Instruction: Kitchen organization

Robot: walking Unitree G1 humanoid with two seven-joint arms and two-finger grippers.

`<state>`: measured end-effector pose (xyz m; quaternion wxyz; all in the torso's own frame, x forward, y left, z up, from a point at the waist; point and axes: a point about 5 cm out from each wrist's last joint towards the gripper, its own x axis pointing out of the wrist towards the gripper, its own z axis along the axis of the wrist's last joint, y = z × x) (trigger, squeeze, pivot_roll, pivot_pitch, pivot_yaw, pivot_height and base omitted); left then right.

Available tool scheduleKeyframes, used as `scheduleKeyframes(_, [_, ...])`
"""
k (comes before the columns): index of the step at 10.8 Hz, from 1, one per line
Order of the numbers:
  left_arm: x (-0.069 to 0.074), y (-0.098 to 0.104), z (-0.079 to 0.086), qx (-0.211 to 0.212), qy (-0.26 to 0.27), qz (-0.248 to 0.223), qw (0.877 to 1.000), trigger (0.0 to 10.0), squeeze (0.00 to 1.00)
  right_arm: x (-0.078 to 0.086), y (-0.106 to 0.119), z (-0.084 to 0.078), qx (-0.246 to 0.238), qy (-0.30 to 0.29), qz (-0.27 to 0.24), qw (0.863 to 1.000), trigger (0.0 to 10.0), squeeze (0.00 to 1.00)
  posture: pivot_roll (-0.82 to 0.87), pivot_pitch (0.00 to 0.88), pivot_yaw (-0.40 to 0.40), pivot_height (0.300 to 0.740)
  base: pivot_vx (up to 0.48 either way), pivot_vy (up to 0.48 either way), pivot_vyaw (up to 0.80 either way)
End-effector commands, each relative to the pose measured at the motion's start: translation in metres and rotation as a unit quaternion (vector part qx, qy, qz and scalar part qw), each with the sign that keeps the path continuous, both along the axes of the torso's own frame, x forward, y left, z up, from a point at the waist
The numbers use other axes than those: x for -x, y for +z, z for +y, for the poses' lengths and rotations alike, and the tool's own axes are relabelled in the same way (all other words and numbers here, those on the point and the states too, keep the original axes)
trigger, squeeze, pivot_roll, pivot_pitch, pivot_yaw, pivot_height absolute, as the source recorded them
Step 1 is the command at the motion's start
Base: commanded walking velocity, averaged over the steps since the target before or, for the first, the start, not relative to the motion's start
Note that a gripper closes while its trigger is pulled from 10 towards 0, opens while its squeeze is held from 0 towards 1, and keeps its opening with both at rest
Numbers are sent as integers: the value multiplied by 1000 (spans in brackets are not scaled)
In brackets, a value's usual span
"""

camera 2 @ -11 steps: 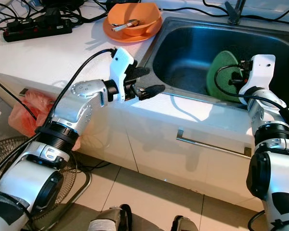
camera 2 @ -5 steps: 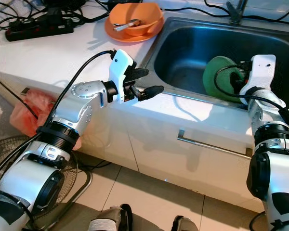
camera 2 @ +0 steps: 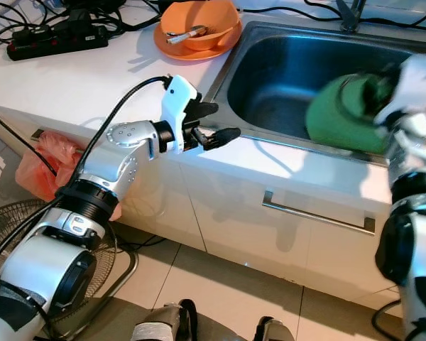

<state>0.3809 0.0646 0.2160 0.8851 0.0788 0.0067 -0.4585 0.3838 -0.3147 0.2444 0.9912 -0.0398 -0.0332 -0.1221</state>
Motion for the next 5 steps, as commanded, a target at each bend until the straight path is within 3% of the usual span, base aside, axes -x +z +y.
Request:
scheduleKeyframes(1, [-2, 6, 1, -3, 4, -12, 1000, 10000, 1000, 1, 11, -6, 2, -14, -17, 1000, 10000, 1000, 64, 137, 99, 740, 0, 0, 0])
scheduleKeyframes(5, [-3, 4, 1, -2, 8, -12, 1000, 10000, 1000, -1, 7, 0, -1, 2, -16, 1000, 10000, 1000, 62, 135, 96, 740, 0, 0, 0])
